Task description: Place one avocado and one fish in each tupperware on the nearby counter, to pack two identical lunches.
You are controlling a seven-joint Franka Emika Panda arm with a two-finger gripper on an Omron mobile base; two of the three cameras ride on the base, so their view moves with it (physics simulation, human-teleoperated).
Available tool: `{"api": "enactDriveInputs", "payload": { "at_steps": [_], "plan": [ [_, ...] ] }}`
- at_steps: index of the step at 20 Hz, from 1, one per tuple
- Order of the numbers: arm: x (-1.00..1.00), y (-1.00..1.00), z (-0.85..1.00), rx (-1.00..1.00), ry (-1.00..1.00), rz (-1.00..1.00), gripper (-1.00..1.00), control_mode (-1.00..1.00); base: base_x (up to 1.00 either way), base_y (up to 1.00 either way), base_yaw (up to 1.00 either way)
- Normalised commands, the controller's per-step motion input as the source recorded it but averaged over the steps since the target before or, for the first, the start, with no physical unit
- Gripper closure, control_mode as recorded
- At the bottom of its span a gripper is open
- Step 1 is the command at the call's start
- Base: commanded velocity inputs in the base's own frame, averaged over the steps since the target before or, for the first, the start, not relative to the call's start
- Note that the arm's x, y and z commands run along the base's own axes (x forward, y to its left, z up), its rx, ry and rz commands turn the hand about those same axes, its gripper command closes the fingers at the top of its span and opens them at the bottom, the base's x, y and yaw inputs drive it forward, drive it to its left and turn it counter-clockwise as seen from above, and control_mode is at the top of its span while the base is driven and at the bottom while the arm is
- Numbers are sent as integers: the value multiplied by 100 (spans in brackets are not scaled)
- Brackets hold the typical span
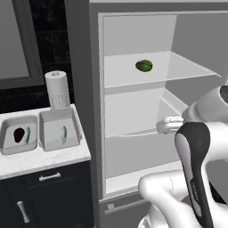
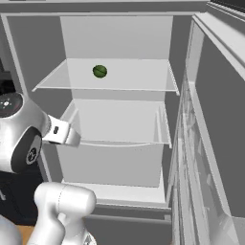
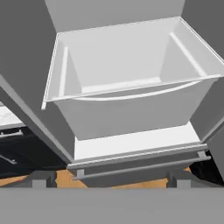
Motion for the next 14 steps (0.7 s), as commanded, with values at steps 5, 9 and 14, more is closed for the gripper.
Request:
{"api": "enactDriveInputs", "payload": {
  "at_steps": [5, 9, 14],
  "plan": [
    [3, -13, 54, 0, -29, 0, -100, -100, 0, 0, 0],
    [12, 0, 67, 0, -27, 0, -100, -100, 0, 0, 0],
    [30, 0, 71, 0, -5, 0, -100, -100, 0, 0, 0]
  ]
}}
